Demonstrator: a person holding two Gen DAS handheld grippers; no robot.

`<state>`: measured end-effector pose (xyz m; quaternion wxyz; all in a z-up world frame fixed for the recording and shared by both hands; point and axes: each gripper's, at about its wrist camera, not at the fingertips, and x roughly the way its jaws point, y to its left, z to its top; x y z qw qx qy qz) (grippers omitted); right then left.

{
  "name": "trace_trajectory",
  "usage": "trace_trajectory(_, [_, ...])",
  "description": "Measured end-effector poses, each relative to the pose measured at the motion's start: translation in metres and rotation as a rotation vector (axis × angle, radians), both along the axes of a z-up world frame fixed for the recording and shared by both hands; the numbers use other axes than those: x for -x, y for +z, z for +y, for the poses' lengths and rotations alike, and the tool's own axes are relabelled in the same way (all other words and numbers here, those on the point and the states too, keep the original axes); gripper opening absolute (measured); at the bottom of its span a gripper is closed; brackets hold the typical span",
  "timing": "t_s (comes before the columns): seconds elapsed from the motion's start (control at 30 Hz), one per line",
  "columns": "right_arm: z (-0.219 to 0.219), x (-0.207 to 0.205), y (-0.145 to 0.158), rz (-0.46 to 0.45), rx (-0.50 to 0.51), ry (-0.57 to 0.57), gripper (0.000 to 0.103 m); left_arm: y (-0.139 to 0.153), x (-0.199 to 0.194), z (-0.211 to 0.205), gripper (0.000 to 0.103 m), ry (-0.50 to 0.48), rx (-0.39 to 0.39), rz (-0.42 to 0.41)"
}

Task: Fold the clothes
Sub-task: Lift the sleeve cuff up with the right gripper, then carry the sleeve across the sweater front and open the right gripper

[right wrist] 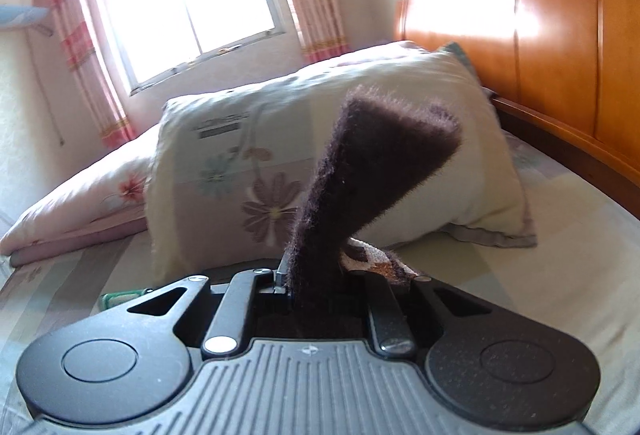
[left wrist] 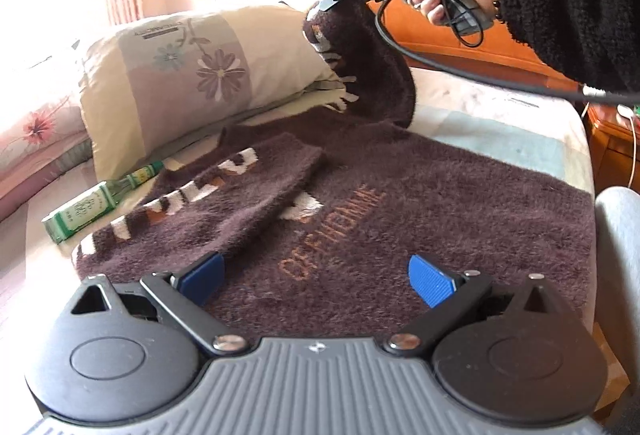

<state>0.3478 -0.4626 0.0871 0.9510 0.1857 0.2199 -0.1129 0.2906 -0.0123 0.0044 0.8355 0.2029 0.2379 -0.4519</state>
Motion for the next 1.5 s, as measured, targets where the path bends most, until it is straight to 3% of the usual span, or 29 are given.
trace_trajectory(0.33, [0.063, -0.028, 0.007, 0.011, 0.098, 0.180, 0.019, -0.004, -0.012, 0.008, 0.099, 0.046, -0.003, 0.017])
trace_trajectory(0.73, [0.117, -0.051, -0.026, 0.073, 0.196, 0.337, 0.020, -0.011, -0.021, 0.009, 0.099, 0.067, -0.015, 0.047])
trace_trajectory(1.07, [0.164, -0.067, -0.066, 0.086, 0.332, 0.354, 0.019, -0.018, -0.029, 0.010, 0.099, 0.067, -0.004, 0.094])
trace_trajectory(1.43, [0.198, -0.086, -0.119, 0.129, 0.350, 0.357, 0.020, -0.026, -0.032, 0.007, 0.099, 0.044, 0.011, 0.136])
trace_trajectory(1.5, [0.199, -0.089, -0.126, 0.153, 0.312, 0.398, 0.028, -0.028, -0.032, 0.005, 0.099, 0.044, 0.007, 0.137])
